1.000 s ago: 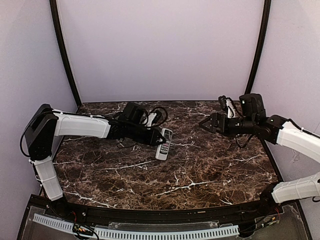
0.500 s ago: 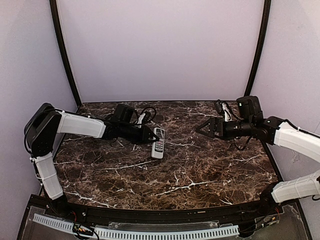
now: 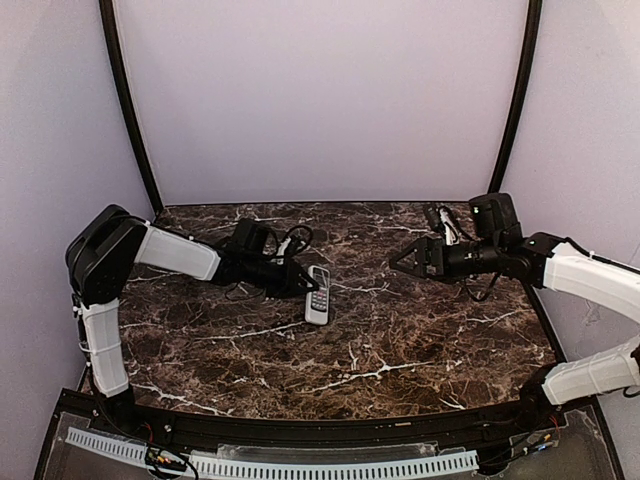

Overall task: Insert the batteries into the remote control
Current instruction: Place the remote control at the center of the board.

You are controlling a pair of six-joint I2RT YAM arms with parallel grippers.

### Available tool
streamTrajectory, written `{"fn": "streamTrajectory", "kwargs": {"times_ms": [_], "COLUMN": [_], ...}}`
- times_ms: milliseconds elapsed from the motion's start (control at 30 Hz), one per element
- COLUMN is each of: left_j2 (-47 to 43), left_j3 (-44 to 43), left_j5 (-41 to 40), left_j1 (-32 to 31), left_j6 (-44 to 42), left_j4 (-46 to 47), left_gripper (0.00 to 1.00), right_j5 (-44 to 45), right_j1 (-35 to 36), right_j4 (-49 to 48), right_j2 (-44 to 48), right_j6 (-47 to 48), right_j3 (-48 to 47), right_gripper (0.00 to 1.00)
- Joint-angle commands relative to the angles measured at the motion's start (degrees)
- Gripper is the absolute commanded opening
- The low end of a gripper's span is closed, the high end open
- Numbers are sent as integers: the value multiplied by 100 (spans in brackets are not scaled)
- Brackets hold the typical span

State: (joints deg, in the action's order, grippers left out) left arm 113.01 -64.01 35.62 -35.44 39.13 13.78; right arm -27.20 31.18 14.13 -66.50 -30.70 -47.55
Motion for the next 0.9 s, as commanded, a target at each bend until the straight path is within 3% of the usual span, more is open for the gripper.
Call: {"fn": "streamTrajectory", "kwargs": {"times_ms": [0, 267, 400, 667, 800, 867], "left_j2": [131, 331, 369, 187, -111, -290], "left_j3": [82, -99, -223, -558, -700, -731], "left_j5": [218, 156, 51, -404, -986, -1207], "left_j1": [94, 116, 122, 141, 143, 141], "left_j6": [183, 22, -128, -570, -1026, -1251], "left_j4": [251, -55, -332, -1229, -1940, -2158], "left_gripper": [23, 27, 37, 67, 96, 98], "right_j5": [-68, -89, -102, -77, -67, -90], "right_j1": [-49, -91, -97, -119, -145, -168], "right_j4": [-156, -156, -157, -130, -130, -130], "right_j2": [-27, -34, -11, 53, 76, 68], "right_j6": [30, 19, 8, 28, 104, 149], "right_j3": [-53, -44, -20, 41, 75, 79], "right_gripper": [99, 99, 99, 99, 98, 99]}}
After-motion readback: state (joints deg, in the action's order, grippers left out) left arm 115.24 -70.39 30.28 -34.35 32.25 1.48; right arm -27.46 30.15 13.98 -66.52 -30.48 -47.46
